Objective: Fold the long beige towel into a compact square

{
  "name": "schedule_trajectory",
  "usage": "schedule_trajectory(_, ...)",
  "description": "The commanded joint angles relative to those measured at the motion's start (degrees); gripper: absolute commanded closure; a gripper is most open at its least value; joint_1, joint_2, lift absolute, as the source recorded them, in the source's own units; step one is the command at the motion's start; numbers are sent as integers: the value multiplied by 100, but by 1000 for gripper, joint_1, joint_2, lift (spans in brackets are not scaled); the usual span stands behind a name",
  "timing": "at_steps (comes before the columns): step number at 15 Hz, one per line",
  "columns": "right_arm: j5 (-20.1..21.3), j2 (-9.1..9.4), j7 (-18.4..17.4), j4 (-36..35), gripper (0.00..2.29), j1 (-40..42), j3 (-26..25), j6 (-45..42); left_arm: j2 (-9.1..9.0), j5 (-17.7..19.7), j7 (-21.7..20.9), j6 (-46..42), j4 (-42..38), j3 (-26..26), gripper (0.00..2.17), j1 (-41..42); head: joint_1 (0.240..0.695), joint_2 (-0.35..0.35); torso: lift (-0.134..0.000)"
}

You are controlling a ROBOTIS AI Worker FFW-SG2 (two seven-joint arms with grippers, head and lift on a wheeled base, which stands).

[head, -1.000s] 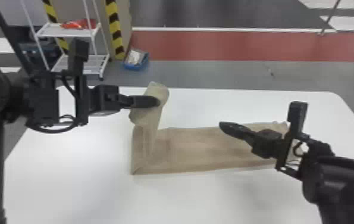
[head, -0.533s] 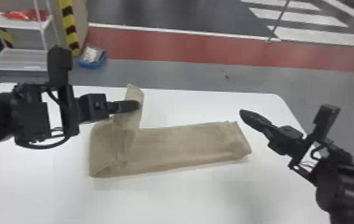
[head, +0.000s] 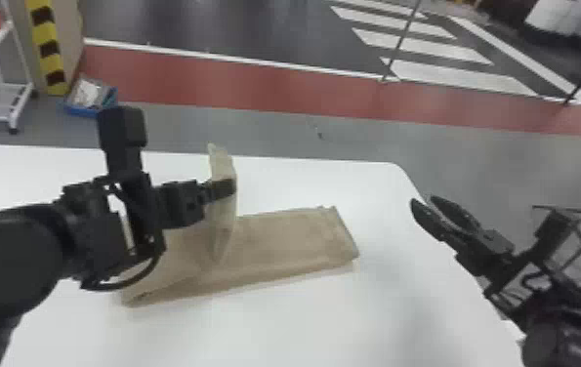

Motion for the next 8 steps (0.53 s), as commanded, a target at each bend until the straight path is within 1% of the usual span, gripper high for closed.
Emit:
schedule_trajectory(1,-59,-17,0,194,70,-4,-20,-295,-23,-6,33,-17,9,-153,1744,7,668,-350,-124)
schedule_trajectory(3,-112,-26,0,326,70,-4,-28,-435,-23,82,86,1,-62,-188,1740,-19,670,-350,-124)
schedule_trajectory(4,-112,-26,0,361,70,-4,-20,-470,-23,64,165,1,-88,-250,1740,-72,670,-350,-124)
schedule_trajectory(6,-138,-26,9,370,70,23,-28,-470,-23,-94,236,-17,-18,-399,1740,-133,666,-350,-124)
schedule_trajectory(8,-235,-34,44,414,70,75,-99,-593,-23,-129,218,-87,193,-558,1740,-177,665,-350,-124)
